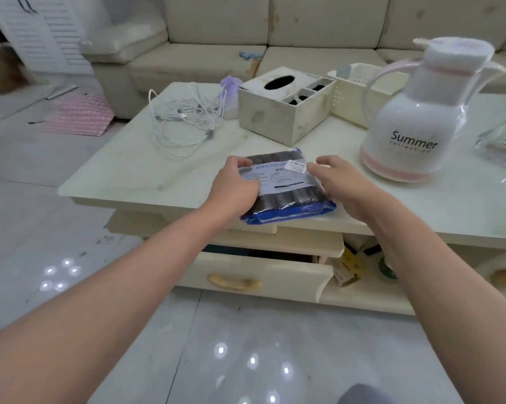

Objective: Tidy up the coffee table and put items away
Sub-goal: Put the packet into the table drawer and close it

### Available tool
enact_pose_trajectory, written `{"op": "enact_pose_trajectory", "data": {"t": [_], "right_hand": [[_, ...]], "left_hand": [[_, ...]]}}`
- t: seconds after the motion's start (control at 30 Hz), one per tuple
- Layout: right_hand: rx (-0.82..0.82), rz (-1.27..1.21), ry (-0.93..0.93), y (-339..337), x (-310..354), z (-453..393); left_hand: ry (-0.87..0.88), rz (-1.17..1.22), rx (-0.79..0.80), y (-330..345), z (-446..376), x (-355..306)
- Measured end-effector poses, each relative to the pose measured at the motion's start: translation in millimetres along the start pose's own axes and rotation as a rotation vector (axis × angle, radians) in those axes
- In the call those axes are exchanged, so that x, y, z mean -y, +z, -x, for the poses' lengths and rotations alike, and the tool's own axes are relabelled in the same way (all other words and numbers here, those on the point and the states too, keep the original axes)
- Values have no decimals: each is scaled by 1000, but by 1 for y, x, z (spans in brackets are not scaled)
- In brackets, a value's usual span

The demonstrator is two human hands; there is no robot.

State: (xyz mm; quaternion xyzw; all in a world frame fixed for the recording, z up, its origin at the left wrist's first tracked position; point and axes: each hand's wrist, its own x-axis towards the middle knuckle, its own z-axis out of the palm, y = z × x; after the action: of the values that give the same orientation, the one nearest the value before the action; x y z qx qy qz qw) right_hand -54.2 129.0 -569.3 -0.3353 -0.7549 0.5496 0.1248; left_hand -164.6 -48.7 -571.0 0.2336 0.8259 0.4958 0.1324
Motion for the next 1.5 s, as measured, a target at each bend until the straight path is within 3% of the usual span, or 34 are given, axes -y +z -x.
{"op": "enact_pose_trajectory", "data": {"t": [0.17, 0.33, 0.43, 0.5, 0.57, 0.63, 0.83, 1.0, 1.2, 1.5], "right_hand": [[32, 9, 1, 3, 11, 12], [43, -267, -22, -9, -6, 42], [-37, -331, -103, -23, -24, 59], [-54, -423, -136, -26, -33, 68], [-56, -473, -164, -24, -37, 73], [-61, -462, -175, -18, -42, 76], [-119, -478, -140, -6, -55, 81], [-101, -511, -164, -3, -58, 89], [-109, -550, -146, -21, -63, 104], [-92, -512, -35, -14, -87, 119]], "left_hand": [[62, 101, 56, 5, 4, 5], [361, 251, 4, -6, 28, 33], [737, -34, -47, -16, 51, 64], [854, -315, 156, -12, 62, 86], [730, -628, 444, -2, 61, 104], [545, -829, 559, 8, 54, 118], [586, -864, 383, 32, 33, 135], [686, -1199, 395, 34, 32, 161], [623, -1073, 578, 29, 29, 164], [556, -1013, 1016, 31, 61, 157]]}}
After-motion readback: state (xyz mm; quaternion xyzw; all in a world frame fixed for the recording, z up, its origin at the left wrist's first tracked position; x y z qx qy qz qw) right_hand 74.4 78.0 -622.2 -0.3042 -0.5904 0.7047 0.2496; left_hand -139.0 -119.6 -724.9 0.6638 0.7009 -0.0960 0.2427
